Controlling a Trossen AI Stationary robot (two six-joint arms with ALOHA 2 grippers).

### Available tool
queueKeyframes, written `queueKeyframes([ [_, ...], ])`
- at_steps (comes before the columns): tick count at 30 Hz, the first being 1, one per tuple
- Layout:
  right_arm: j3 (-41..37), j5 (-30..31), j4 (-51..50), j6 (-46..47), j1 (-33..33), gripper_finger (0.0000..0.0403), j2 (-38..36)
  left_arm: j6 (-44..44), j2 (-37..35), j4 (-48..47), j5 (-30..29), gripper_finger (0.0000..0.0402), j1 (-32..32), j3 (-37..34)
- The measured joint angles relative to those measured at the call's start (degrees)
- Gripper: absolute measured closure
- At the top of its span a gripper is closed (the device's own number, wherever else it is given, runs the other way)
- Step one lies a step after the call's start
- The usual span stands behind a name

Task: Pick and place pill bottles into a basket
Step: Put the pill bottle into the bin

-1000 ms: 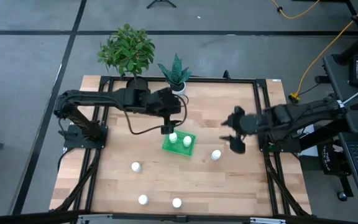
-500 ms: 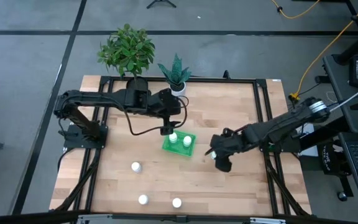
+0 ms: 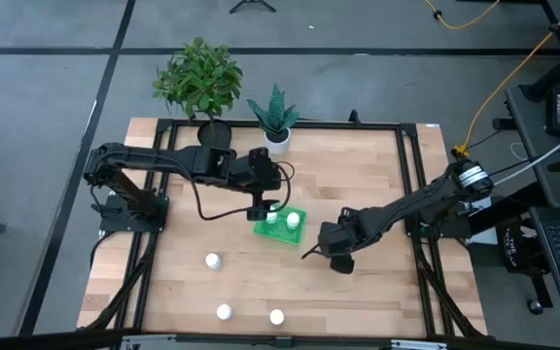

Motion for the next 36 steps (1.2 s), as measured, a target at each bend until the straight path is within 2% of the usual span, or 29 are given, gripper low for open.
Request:
queueKeyframes([
  [6,-3.7,-1.7,5.7,-0.4,-1.0,0.008,1.1,0.0,0.0,-0.3,-0.2,0.0082,-0.7,0.0],
  [9,-5.3,-2.0,5.7,0.7,-1.0,0.0096,0.7,-0.4,0.0,-0.5,-0.3,0.0082,-1.0,0.0],
  [12,-5.6,-2.1,5.8,0.5,-1.0,0.0128,0.2,-0.5,0.0,-0.7,-0.3,0.0082,-1.1,0.0],
  [19,-3.6,-2.1,5.8,-2.3,-1.0,0.0232,0.2,-0.5,0.0,-0.7,-0.3,0.0082,-1.1,0.0],
  [25,2.7,-1.9,1.9,-7.5,-1.0,0.0233,0.2,-0.5,0.0,-0.9,-0.4,0.0082,-1.1,0.0],
  [29,10.2,1.9,-3.8,-14.5,-1.8,0.0233,0.2,-0.5,0.0,-2.4,-2.2,0.0082,-1.1,0.0],
  [32,16.0,3.2,-4.6,-20.9,-3.6,0.0233,0.2,-0.5,0.0,-4.1,-6.8,0.0082,-1.1,0.0],
  [36,20.7,3.1,0.0,-27.9,-6.5,0.0233,0.2,-0.5,-1.4,-6.7,-14.7,0.0082,-1.1,0.0],
])
